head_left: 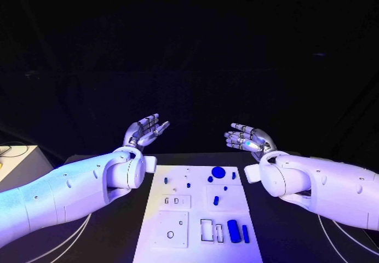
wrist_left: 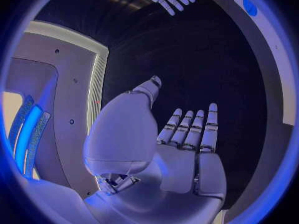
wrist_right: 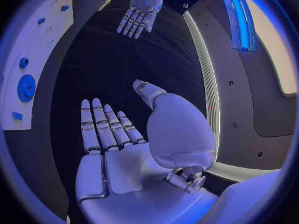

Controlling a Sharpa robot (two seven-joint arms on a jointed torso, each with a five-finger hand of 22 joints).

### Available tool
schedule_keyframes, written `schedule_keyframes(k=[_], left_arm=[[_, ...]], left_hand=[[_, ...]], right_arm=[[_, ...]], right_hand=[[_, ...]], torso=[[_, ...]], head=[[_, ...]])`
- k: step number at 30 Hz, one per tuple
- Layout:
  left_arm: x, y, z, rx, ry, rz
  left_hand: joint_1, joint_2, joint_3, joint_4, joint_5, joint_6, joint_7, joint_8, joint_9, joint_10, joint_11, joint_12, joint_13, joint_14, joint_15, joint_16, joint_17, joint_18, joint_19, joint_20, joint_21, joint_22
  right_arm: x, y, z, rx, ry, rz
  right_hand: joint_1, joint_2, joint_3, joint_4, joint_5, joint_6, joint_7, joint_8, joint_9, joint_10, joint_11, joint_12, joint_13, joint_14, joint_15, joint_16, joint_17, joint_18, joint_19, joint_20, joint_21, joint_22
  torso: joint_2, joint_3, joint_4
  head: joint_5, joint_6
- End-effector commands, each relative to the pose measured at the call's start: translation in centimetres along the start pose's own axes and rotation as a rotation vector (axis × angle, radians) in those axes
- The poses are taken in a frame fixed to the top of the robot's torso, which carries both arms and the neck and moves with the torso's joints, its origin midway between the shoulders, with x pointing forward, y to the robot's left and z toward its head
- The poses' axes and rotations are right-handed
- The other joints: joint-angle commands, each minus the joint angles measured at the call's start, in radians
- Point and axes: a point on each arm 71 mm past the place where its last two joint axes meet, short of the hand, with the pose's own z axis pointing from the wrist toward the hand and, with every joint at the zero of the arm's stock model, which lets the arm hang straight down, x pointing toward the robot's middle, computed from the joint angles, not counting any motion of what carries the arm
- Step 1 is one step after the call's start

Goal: Assemble the parts on the task board

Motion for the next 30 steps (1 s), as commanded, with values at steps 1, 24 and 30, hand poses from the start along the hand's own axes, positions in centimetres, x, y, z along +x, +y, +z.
schedule_keyframes(k=[1,24,30], left_arm=[[0.7,-0.4,0.3,0.027,0.095,-0.028],[-0.5,-3.0,-5.5,-0.009,0.237,-0.105],[-0.6,-3.5,-6.4,-0.02,0.263,-0.125]], left_hand=[[0.059,-0.003,0.014,0.015,0.007,0.034,0.094,0.011,0.005,0.035,0.01,0.01,0.004,0.037,0.006,0.01,0.005,0.018,0.024,0.011,0.008,0.004],[0.038,-0.02,0.187,-0.066,-0.002,0.479,0.051,0.13,0.065,0.649,-0.054,0.074,0.029,0.66,-0.125,0.268,0.198,0.075,0.451,-0.07,0.26,0.102],[0.019,-0.033,0.227,-0.107,-0.004,0.508,0.041,0.14,0.074,0.702,-0.066,0.057,0.028,0.648,-0.138,0.345,0.27,0.069,0.438,-0.087,0.331,0.148]], right_arm=[[0.7,0.0,0.3,0.041,0.157,-0.022],[-0.2,3.1,0.3,-0.293,0.338,-1.049],[0.4,3.1,0.1,-0.3,0.336,-1.2]], right_hand=[[0.089,-0.006,0.034,-0.037,-0.01,0.161,0.135,0.035,0.023,0.187,-0.006,0.016,0.01,0.177,-0.015,0.034,0.021,0.042,0.144,0.009,0.033,0.014],[0.126,-0.081,0.047,-0.042,-0.039,0.545,0.035,0.119,0.072,0.614,-0.13,0.02,0.019,0.624,-0.175,0.225,0.164,0.067,0.512,-0.137,0.289,0.117],[0.144,-0.094,0.034,-0.027,-0.039,0.599,0.006,0.121,0.081,0.694,-0.165,0.012,0.026,0.727,-0.219,0.419,0.358,0.061,0.574,-0.195,0.482,0.247]], torso=[[0.0,0.0,0.0],[0.091,-0.0028,0.0277],[0.114,-0.0053,0.0403]], head=[[0.0,0.0],[-0.037,-0.022],[-0.048,-0.034]])
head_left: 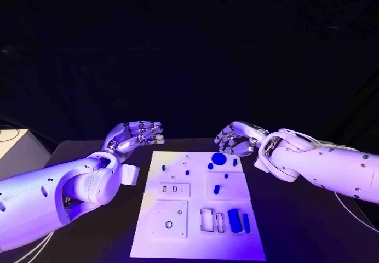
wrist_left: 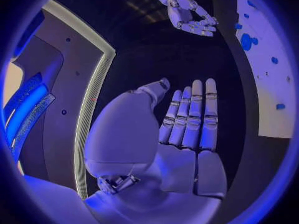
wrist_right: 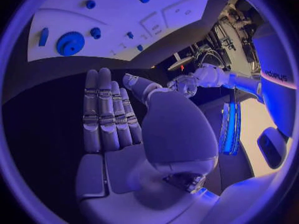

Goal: Assemble the parts on the task board

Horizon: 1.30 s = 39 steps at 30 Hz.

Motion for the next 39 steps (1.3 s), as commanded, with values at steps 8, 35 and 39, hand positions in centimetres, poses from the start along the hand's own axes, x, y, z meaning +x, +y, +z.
schedule_keyframes(k=[8,35,39], left_arm=[[0.3,-1.1,-1.1,-0.002,0.072,-0.061],[0.0,-1.5,-1.7,0.003,0.087,-0.069],[0.0,-1.5,-1.7,0.002,0.087,-0.07]], left_hand=[[-0.06,-0.022,0.088,-0.101,-0.006,0.052,-0.018,0.006,0.018,0.097,-0.031,-0.034,0.001,0.0,-0.043,0.414,0.276,0.005,-0.041,-0.051,0.348,0.235],[-0.093,-0.036,0.13,-0.125,-0.006,0.04,-0.021,-0.002,0.031,0.091,-0.029,-0.035,0.004,-0.077,-0.043,0.655,0.38,0.013,-0.069,-0.052,0.644,0.432],[-0.094,-0.037,0.13,-0.125,-0.006,0.039,-0.021,-0.002,0.031,0.09,-0.028,-0.035,0.003,-0.078,-0.043,0.655,0.38,0.013,-0.071,-0.051,0.646,0.433]], right_arm=[[1.3,1.0,0.6,0.035,0.068,-0.32],[3.6,0.8,1.6,0.113,0.114,-0.397],[3.9,0.7,1.7,0.119,0.123,-0.4]], right_hand=[[0.009,-0.061,0.017,0.044,0.0,0.07,-0.037,-0.007,0.027,0.101,-0.048,-0.001,0.021,0.168,-0.063,0.533,0.474,0.01,0.126,-0.071,0.389,0.298],[-0.026,-0.112,0.03,0.108,-0.006,0.029,-0.04,-0.017,0.07,0.008,-0.037,-0.003,0.013,0.186,-0.052,1.034,0.927,-0.093,0.338,-0.051,0.965,1.021],[-0.026,-0.11,0.029,0.11,-0.006,0.032,-0.041,-0.015,0.072,0.003,-0.037,-0.003,0.012,0.185,-0.052,1.036,0.927,-0.093,0.337,-0.051,0.965,1.021]], torso=[[0.048,-0.0046,0.0201],[0.087,-0.0112,0.0337],[0.09,-0.0117,0.0354]], head=[[-0.022,-0.006],[-0.042,-0.004],[-0.043,-0.003]])
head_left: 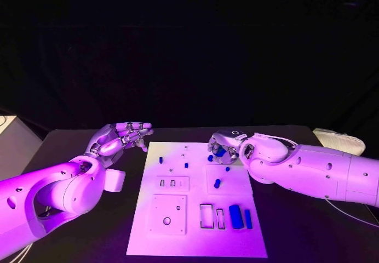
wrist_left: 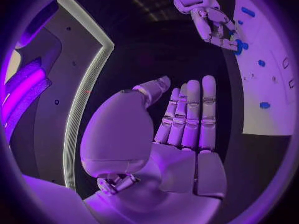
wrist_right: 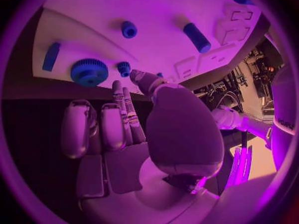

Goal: Assemble the parts on the task board

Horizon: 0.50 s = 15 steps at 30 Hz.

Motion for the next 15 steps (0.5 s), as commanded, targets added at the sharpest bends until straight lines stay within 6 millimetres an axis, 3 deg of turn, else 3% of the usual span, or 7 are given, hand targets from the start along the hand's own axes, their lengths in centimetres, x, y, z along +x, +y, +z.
schedule_keyframes(k=[1,5,15], left_arm=[[0.21,-0.16,0.0,0.004,0.02,-0.016],[0.19,-0.17,-0.06,0.003,0.02,-0.018],[0.1,-0.18,-0.17,-0.003,0.023,-0.023]], left_hand=[[-0.009,0.001,0.007,0.002,-0.006,-0.006,0.0,-0.004,0.001,-0.007,0.005,-0.004,0.0,-0.008,-0.002,0.003,-0.001,0.013,-0.009,-0.002,0.008,0.002],[-0.01,0.001,0.007,0.002,-0.006,-0.008,0.001,-0.005,0.001,-0.009,0.006,-0.005,-0.001,-0.008,-0.002,0.003,-0.002,0.013,-0.009,-0.002,0.01,0.003],[-0.01,0.002,0.009,0.002,-0.006,-0.012,0.003,-0.007,0.001,-0.014,0.008,-0.005,-0.001,-0.008,-0.001,0.003,-0.004,0.014,-0.012,-0.001,0.015,0.006]], right_arm=[[0.39,-0.05,0.16,0.016,0.03,-0.03],[0.59,0.02,0.4,0.021,0.032,-0.029],[1.09,0.12,0.83,0.036,0.047,-0.036]], right_hand=[[0.0,-0.001,-0.003,0.005,-0.006,-0.005,-0.002,0.001,0.002,-0.013,0.0,-0.002,-0.002,0.043,0.006,0.007,0.001,-0.006,-0.003,0.003,0.001,-0.002],[-0.002,0.0,-0.006,0.009,-0.008,-0.002,-0.002,0.003,0.005,-0.018,0.001,-0.002,-0.003,0.042,0.006,0.009,-0.001,-0.006,-0.004,0.004,0.001,-0.002],[0.001,0.01,-0.004,0.014,-0.008,0.004,-0.005,0.008,0.009,-0.022,0.0,-0.001,-0.003,0.041,0.006,0.011,-0.003,-0.005,-0.006,0.004,0.001,-0.003]], torso=[[0.006,-0.0003,0.0027],[0.01,0.0012,0.0013],[0.019,0.0021,0.005]], head=[[-0.001,0.001],[0.001,0.002],[0.0,0.006]])
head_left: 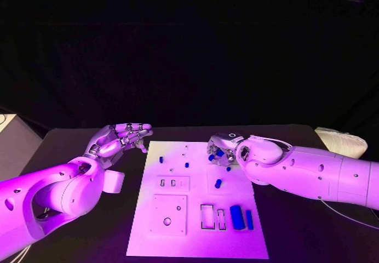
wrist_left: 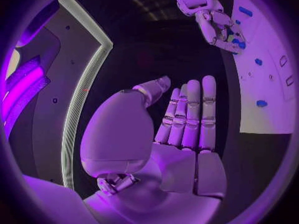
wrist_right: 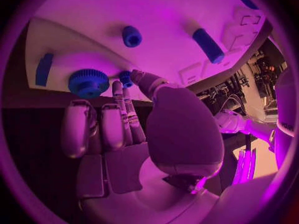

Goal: Assemble the parts on the task board

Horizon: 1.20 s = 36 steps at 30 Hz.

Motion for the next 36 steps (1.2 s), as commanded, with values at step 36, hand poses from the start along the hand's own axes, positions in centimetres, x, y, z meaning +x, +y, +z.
schedule_keyframes(k=[36], left_arm=[[-0.5,-0.1,0.1,-0.011,0.013,-0.013]], left_hand=[[-0.012,-0.004,0.01,-0.002,-0.006,-0.03,0.009,-0.018,-0.001,-0.032,0.009,-0.006,-0.004,-0.005,0.004,-0.002,-0.016,0.014,-0.016,0.007,0.02,0.009]], right_arm=[[-2.0,1.3,-0.2,0.036,-0.16,0.124]], right_hand=[[0.044,0.11,0.069,-0.016,-0.004,0.075,-0.035,0.128,0.135,0.108,-0.033,0.001,0.031,0.043,-0.021,0.052,0.019,-0.025,0.027,-0.022,0.085,0.122]], torso=[[0.019,0.0026,0.0016]], head=[[0.002,0.012]])
